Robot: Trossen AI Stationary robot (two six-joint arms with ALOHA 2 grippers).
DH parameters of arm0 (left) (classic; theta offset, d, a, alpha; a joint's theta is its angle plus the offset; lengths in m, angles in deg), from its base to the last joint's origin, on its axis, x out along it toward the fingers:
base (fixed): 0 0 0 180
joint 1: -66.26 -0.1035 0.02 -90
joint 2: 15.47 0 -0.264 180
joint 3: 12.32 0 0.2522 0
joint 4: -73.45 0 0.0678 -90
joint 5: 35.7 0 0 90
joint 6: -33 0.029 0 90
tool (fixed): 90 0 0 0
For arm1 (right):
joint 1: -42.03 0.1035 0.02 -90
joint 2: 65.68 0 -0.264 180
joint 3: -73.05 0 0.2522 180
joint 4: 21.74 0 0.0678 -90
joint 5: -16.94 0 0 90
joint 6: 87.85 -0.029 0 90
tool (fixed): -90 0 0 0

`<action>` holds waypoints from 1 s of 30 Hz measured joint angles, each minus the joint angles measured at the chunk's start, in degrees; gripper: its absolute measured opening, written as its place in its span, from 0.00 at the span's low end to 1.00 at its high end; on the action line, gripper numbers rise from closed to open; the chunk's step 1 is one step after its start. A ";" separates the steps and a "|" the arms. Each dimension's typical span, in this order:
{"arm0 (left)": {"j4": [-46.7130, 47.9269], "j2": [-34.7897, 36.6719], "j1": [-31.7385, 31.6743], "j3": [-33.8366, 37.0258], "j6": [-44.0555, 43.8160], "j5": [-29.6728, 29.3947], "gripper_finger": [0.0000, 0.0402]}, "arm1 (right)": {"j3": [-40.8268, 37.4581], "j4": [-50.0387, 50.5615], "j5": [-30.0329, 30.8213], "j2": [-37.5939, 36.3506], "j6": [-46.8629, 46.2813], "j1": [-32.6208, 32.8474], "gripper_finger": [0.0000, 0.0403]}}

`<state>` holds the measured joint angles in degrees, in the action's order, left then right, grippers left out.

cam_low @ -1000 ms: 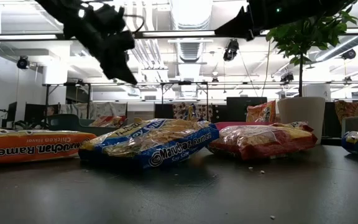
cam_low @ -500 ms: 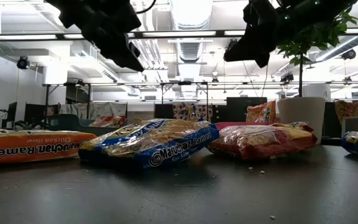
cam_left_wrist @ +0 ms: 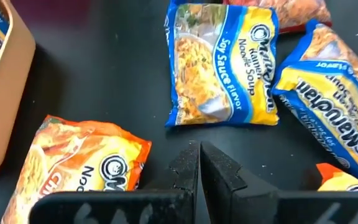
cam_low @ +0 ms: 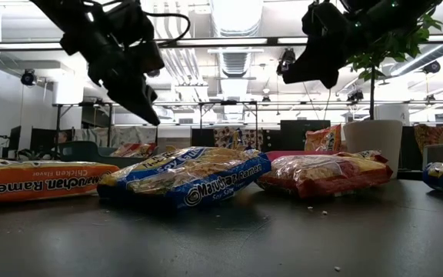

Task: Sort Maruchan noodles
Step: Put the blue noodle pack into the yellow bin

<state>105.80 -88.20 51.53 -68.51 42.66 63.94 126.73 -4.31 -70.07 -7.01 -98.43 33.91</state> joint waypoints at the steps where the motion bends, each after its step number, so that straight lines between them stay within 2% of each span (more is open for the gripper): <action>1: -0.18 0.00 0.00 0.16 -0.14 -0.35 0.00 | 0.00 -0.02 0.00 0.03 -0.28 0.00 0.11; 21: -3.68 -0.11 0.00 0.25 1.60 -1.61 0.00 | 0.00 0.45 0.04 0.03 -1.05 0.00 0.11; 30: -8.69 -0.13 0.00 0.25 1.87 -1.61 0.00 | 0.00 0.45 -0.16 0.03 -9.20 0.00 0.11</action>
<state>97.11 -88.33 51.53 -68.26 44.54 62.33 126.73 -3.86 -70.24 -6.98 -107.63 33.91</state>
